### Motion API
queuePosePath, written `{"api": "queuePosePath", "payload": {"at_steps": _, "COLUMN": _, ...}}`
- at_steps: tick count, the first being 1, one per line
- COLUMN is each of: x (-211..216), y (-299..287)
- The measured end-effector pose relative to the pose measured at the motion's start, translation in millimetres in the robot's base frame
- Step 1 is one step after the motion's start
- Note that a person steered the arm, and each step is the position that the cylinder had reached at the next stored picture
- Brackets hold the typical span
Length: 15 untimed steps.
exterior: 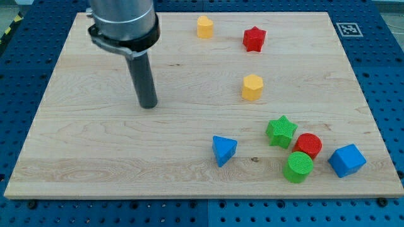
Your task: Slightly move the yellow heart to the bottom of the board
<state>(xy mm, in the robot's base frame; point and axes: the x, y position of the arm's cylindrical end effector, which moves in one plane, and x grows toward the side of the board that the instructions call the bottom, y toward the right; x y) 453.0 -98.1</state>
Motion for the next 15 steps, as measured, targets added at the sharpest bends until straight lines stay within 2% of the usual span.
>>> {"api": "queuePosePath", "payload": {"at_steps": 10, "x": -190.2, "y": 10.5}}
{"api": "queuePosePath", "payload": {"at_steps": 12, "x": -227.2, "y": 46.4}}
{"api": "queuePosePath", "payload": {"at_steps": 14, "x": -242.5, "y": 99.0}}
{"api": "queuePosePath", "payload": {"at_steps": 15, "x": -242.2, "y": 101.7}}
